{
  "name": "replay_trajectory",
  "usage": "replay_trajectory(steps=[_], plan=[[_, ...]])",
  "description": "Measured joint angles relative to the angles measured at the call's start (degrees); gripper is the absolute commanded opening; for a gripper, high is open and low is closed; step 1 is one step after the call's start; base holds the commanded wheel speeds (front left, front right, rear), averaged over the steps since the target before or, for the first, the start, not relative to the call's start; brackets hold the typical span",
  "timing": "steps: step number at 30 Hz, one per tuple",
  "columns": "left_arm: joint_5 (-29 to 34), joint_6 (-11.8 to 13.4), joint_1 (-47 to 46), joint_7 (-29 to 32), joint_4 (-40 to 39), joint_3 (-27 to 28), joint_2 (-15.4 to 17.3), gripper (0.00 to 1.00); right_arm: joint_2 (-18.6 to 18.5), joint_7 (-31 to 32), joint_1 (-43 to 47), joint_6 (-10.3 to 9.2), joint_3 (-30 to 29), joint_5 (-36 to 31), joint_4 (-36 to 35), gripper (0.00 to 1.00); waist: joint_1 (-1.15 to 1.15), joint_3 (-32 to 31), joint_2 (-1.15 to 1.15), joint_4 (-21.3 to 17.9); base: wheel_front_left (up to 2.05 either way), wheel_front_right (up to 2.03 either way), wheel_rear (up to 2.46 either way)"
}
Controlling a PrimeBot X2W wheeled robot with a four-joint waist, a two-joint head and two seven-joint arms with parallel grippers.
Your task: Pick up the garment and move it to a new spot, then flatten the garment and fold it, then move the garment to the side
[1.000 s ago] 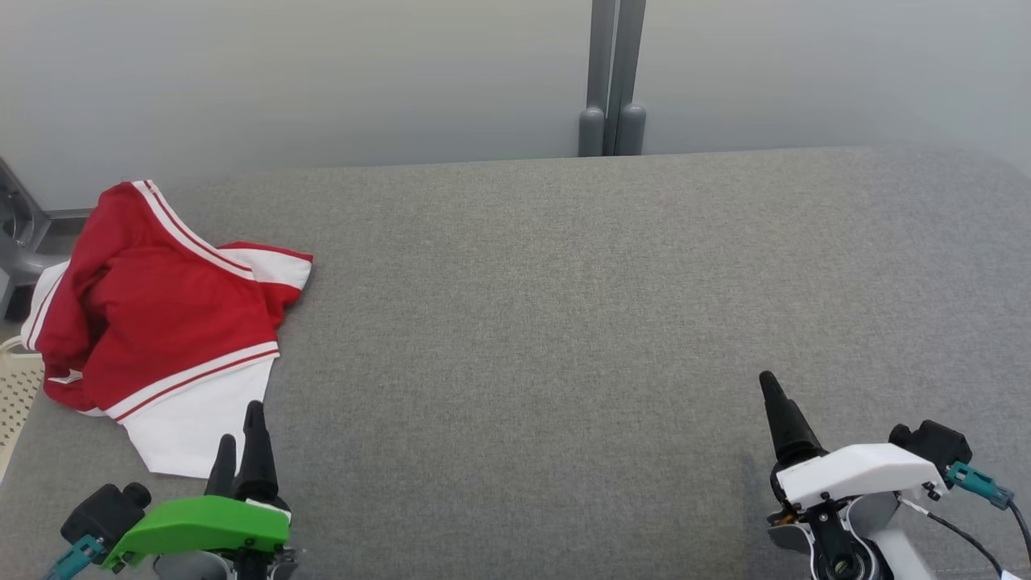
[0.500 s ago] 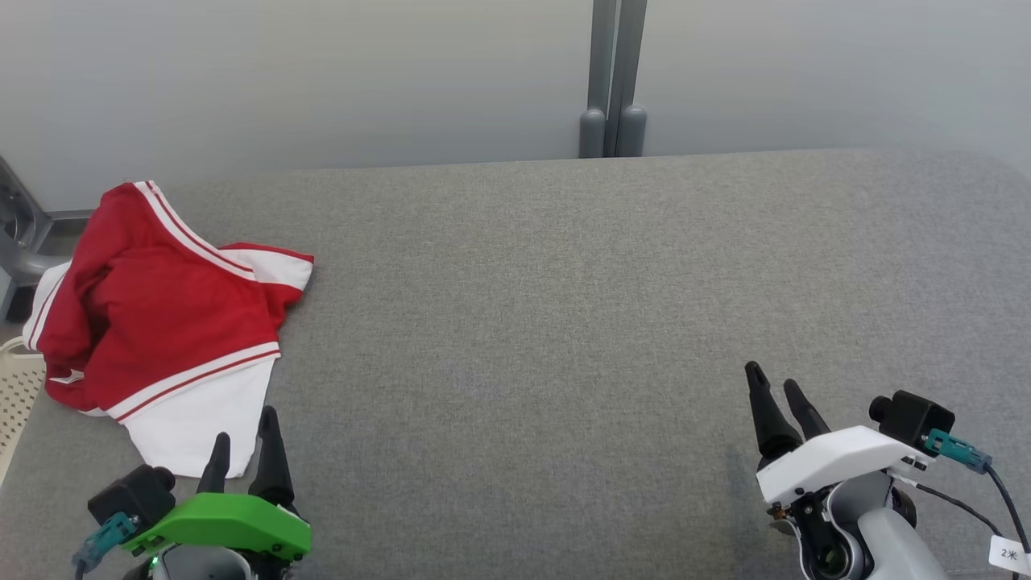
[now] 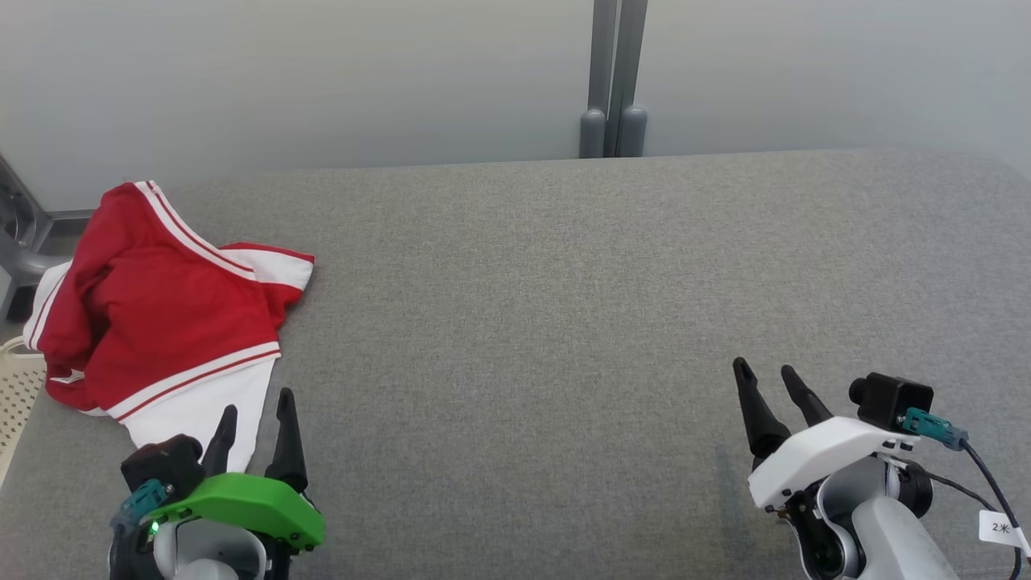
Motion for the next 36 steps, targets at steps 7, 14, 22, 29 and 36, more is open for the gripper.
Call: replay_trajectory(steps=[7, 14, 22, 29, 36], plan=[[3.5, 0.6, -0.8, -0.4, 0.2, -1.0, 0.5, 1.00, 0.0, 0.7, 0.3, 0.00, 0.2, -3.8, -1.0, 1.00, 0.00, -0.1, 0.00, -0.2, 0.00, 0.00, 0.00], [6.0, 1.4, -0.8, -1.0, 0.6, -1.4, 0.8, 1.00, -0.1, 0.8, 0.7, 0.01, 0.5, -7.2, -1.4, 1.00, 0.00, -0.2, 0.00, -0.2, 0.00, 0.00, 0.00], [7.4, 1.6, -0.6, -1.7, 1.0, -1.2, 1.0, 1.00, -0.1, 0.4, 1.2, 0.01, 0.9, -9.3, -1.7, 1.00, 0.00, -0.5, 0.00, -0.2, 0.00, 0.00, 0.00], [8.9, 1.3, -0.5, -2.3, 0.9, -1.5, 1.1, 1.00, -0.1, -0.5, 1.3, 0.01, 1.5, -10.8, -1.2, 1.00, 0.00, -0.6, 0.00, -0.2, 0.00, 0.00, 0.00], [10.9, 1.4, -0.4, -3.0, 0.9, -2.3, 1.6, 1.00, -0.2, -1.2, 1.2, 0.01, 2.2, -12.5, -0.5, 1.00, 0.00, -0.7, 0.00, -0.4, 0.00, 0.00, 0.00]])
